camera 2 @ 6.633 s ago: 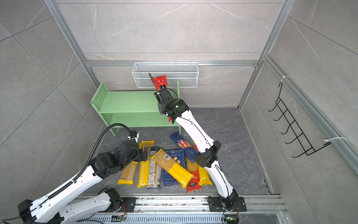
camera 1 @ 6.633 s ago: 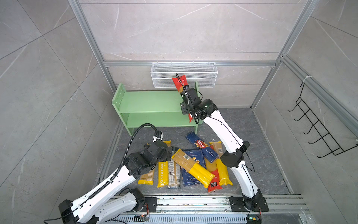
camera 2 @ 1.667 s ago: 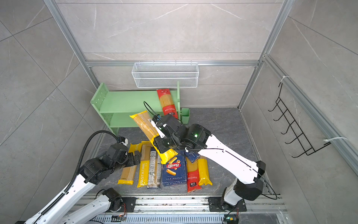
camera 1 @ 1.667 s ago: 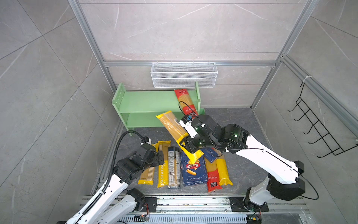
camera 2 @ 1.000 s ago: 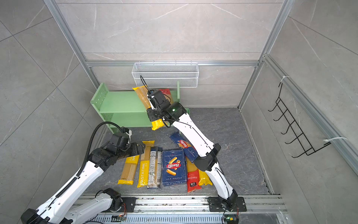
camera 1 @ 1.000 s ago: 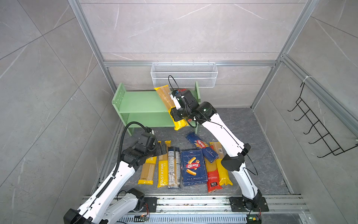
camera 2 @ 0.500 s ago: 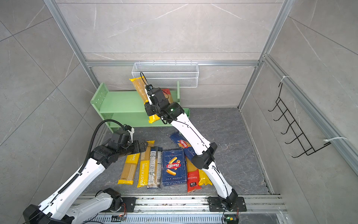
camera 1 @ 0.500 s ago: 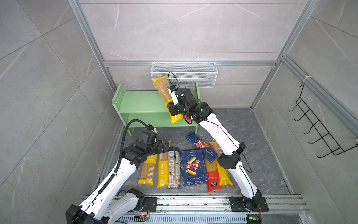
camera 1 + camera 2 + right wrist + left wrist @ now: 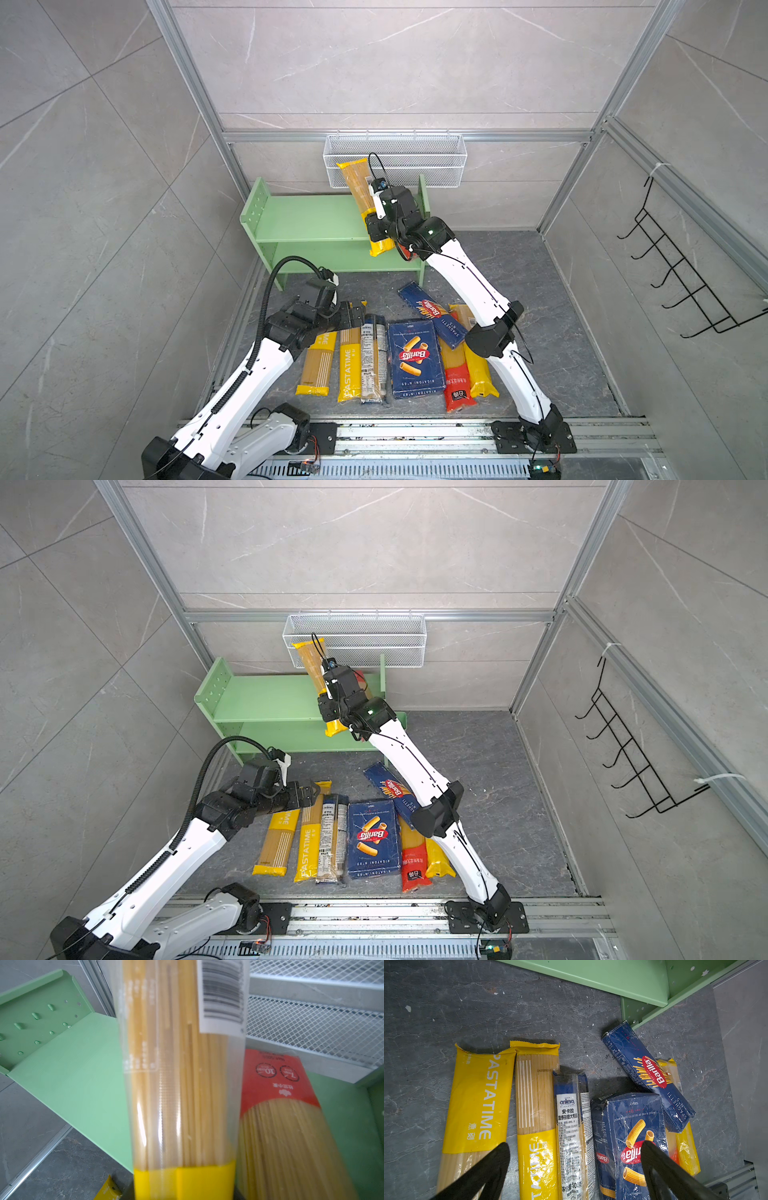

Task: Arrange pasta packages on shelves
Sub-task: Place the pasta bag on the shelf.

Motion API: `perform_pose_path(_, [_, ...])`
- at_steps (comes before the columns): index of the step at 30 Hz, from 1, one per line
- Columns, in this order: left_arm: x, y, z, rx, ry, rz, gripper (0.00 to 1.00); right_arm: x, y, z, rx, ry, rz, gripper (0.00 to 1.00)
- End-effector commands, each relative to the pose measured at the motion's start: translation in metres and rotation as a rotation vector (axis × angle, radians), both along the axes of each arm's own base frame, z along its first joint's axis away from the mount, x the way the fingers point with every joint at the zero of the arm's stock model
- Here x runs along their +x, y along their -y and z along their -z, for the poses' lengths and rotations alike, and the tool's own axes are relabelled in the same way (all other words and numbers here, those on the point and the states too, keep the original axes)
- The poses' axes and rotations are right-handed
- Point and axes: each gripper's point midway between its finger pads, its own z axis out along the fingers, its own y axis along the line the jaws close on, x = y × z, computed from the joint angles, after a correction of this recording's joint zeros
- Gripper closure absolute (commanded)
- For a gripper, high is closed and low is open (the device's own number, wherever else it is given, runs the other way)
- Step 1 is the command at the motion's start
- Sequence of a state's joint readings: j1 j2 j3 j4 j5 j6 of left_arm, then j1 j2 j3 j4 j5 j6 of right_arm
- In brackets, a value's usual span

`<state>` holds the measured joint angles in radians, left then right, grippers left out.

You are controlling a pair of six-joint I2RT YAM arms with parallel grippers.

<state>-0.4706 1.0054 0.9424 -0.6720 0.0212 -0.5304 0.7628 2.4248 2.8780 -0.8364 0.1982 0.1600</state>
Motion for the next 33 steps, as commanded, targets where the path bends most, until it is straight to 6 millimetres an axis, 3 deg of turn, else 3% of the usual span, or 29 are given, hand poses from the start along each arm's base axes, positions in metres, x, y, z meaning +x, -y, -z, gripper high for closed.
perform_pose_path(1, [0.003,0.004,-0.022,-0.03,0.06,0.023,0.0,0.008,0.004,-0.056,0.119,0.142,0.031,0.51])
perform_pose_path(7, [0.002,0.001,-0.023,-0.025,0.064,0.013,0.0,0.007,0.008,-0.062,0.129,0.15,0.046,0.35])
perform_pose_path(12, [0.0,-0.002,-0.026,-0.021,0.072,0.008,0.0,0.002,0.01,-0.067,0.129,0.147,0.034,0.33])
perform_pose_path(15, [-0.002,-0.005,-0.026,-0.011,0.077,-0.001,0.0,-0.009,0.008,-0.081,0.161,0.145,0.0,0.32])
perform_pose_path(20, [-0.007,-0.01,-0.027,-0.005,0.082,-0.011,0.0,-0.045,0.007,-0.112,0.189,0.148,-0.074,0.31])
perform_pose_path(24, [-0.012,-0.012,-0.031,-0.026,0.141,-0.002,0.0,-0.087,0.009,-0.124,0.166,0.113,-0.123,0.31])
perform_pose_path(27, [-0.013,-0.02,-0.033,-0.055,0.171,-0.064,0.0,-0.115,0.017,-0.119,0.136,0.053,-0.139,0.29])
perform_pose_path(29, [-0.013,-0.024,-0.033,-0.068,0.174,-0.102,0.0,-0.13,0.025,-0.106,0.121,0.007,-0.14,0.26])
perform_pose_path(33, [-0.013,-0.027,-0.038,-0.092,0.154,-0.153,0.0,-0.166,0.06,-0.086,0.183,-0.053,-0.118,0.25])
